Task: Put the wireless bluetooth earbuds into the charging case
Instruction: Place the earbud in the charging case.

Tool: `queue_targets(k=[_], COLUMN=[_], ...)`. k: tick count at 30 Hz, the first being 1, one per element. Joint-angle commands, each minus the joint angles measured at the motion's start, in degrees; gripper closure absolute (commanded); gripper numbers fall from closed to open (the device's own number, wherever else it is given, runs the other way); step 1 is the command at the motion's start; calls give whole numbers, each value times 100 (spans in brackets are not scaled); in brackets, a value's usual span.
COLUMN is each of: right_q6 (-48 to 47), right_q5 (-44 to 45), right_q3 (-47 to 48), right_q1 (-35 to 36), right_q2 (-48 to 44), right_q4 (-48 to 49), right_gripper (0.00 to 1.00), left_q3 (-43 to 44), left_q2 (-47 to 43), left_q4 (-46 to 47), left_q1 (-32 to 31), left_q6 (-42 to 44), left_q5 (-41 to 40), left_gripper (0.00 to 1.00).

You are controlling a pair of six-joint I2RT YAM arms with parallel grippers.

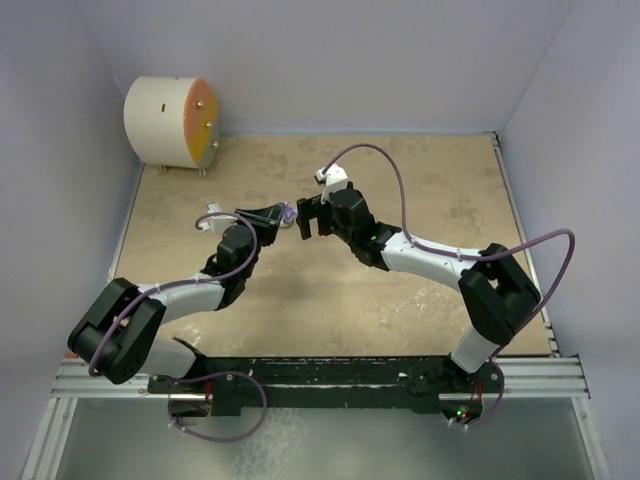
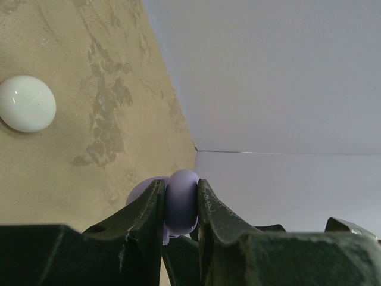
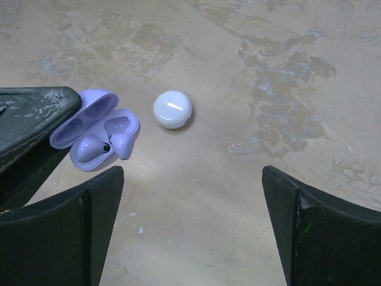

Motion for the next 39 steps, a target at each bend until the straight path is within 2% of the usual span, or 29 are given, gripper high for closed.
queue_targets(k=[1, 39], right_q6=[79, 18], right_q5=[-107, -69], right_q3=[314, 718], right_q1=[12, -295], right_q2=[104, 523], right_q4=[61, -24], right_gripper=[0, 0], left_q3=[202, 81], left_q2=[5, -107], left_q4=[136, 135], left_q1=[-73, -205], left_q6=[98, 54], left_q5=[-151, 71], left_gripper=[100, 100])
